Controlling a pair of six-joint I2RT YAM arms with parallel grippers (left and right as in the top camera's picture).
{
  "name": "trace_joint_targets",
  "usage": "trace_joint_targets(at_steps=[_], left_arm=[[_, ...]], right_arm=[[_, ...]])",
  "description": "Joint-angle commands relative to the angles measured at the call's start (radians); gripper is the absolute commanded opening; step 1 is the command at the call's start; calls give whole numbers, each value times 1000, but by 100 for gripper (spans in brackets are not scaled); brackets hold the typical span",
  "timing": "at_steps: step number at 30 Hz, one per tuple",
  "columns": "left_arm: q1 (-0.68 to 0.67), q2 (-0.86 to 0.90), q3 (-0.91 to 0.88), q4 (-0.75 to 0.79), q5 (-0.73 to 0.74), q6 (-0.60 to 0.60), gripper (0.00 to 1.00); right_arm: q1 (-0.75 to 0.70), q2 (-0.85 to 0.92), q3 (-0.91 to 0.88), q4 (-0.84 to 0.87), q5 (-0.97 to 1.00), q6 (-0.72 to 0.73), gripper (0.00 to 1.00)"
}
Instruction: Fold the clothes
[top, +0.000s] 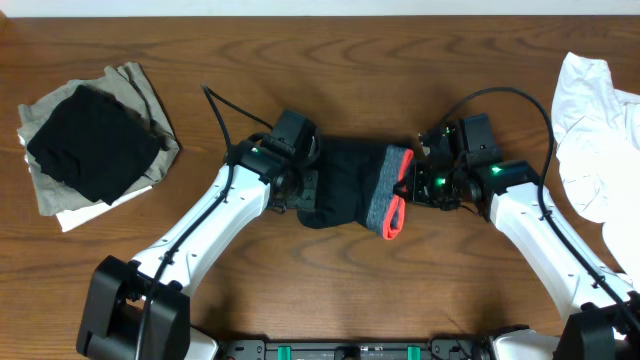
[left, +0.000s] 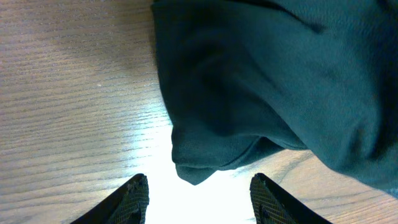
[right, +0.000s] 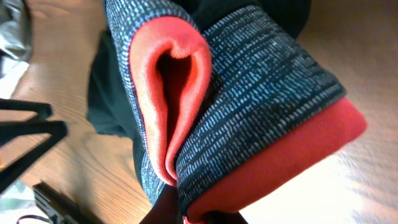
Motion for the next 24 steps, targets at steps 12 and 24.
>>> trace_joint_targets(at_steps=[12, 24], left_arm=[[3, -22, -13, 0, 81, 19, 55], [3, 8, -13, 150, 55, -132, 84]], right_arm=[[10, -4, 19, -35, 116, -54, 1], [10, -5, 19, -116, 198, -54, 1]])
